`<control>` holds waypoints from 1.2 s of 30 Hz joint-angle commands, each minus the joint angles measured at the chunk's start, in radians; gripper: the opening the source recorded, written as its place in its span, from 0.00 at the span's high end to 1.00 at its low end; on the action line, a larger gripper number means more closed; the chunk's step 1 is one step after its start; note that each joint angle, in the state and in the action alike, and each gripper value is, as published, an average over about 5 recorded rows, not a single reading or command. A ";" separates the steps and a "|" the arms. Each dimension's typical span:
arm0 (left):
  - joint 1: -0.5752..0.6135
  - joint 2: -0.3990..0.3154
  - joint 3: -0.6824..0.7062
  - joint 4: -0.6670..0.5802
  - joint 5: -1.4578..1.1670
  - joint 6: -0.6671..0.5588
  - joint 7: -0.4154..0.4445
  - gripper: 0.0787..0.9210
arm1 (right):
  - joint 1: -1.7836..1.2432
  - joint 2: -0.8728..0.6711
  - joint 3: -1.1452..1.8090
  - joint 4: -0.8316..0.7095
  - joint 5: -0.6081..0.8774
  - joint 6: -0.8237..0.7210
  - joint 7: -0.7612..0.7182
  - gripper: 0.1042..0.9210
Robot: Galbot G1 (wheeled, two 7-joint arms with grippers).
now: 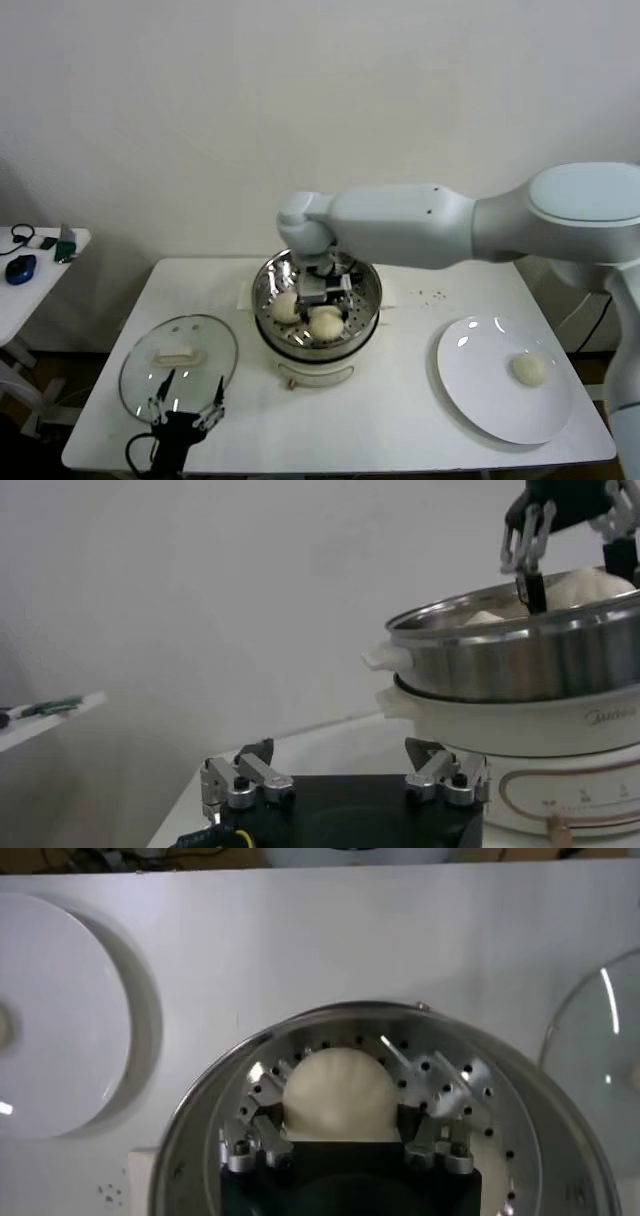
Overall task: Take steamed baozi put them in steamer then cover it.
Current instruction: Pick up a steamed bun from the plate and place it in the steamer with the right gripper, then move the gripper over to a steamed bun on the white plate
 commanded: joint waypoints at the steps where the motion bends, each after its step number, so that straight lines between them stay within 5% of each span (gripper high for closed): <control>1: 0.005 0.000 -0.004 0.003 -0.007 -0.005 0.000 0.12 | -0.064 0.059 0.008 -0.035 -0.050 0.030 -0.011 0.24; 22: 0.007 0.002 -0.010 0.003 -0.010 -0.010 -0.002 0.12 | 0.034 -0.055 0.075 0.001 -0.043 -0.019 -0.021 0.12; 31: -0.005 0.000 0.005 -0.002 -0.004 -0.005 -0.001 0.12 | 0.241 -0.332 -0.082 0.060 0.167 -0.260 0.207 0.12; 36: -0.008 -0.001 0.010 -0.004 -0.001 -0.005 0.000 0.12 | 0.327 -0.518 -0.235 0.169 0.342 -0.528 0.350 0.12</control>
